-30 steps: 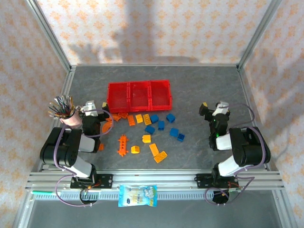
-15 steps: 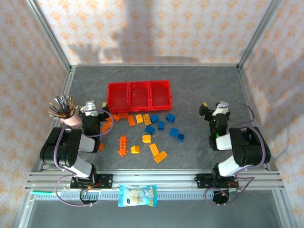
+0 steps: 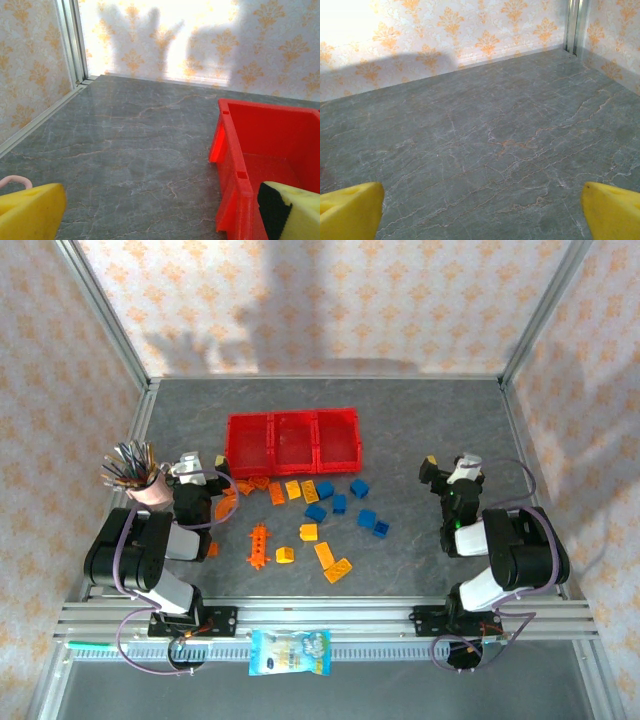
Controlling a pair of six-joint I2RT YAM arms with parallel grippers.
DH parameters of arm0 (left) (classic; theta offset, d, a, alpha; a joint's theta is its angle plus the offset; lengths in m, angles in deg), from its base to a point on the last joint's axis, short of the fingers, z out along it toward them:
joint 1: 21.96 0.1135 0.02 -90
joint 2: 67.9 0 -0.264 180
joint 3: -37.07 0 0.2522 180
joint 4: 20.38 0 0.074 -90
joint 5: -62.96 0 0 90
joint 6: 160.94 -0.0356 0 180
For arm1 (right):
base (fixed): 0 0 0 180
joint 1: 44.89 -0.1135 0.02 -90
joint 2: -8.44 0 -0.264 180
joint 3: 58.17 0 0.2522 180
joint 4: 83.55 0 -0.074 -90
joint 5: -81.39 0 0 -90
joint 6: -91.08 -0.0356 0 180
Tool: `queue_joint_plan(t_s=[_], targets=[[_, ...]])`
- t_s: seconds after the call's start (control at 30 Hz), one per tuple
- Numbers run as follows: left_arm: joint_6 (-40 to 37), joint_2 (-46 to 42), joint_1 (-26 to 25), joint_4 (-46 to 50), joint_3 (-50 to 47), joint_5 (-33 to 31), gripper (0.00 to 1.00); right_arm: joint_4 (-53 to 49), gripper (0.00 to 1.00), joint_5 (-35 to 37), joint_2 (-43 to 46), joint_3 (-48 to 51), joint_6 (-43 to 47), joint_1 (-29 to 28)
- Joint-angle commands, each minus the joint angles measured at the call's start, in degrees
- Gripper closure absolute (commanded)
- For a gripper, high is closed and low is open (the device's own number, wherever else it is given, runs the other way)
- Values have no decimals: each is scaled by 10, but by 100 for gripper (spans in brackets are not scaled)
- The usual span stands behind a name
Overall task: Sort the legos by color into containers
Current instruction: Pick up the lego from the middle-left of the table.
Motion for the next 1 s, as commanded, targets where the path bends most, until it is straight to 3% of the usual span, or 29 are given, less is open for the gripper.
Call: queue_joint_plan(t_s=[0.0, 0.3, 0.6, 0.73, 0.83, 0.97], targets=[[-2, -13, 1, -21, -1, 3, 1, 21, 0, -2, 5, -3, 9, 2], [4, -98, 1, 42, -10, 3, 1, -23, 0, 5, 70, 1, 4, 2], [62, -213, 1, 248, 51, 40, 1, -242, 0, 6, 193, -61, -64, 4], [128, -242, 4, 347, 96, 73, 1, -331, 0, -25, 253, -89, -166, 4], [163, -245, 4, 389, 123, 118, 1, -446, 0, -6, 268, -118, -281, 4], [249, -238, 11, 377, 111, 133, 1, -482, 0, -63, 268, -129, -289, 5]])
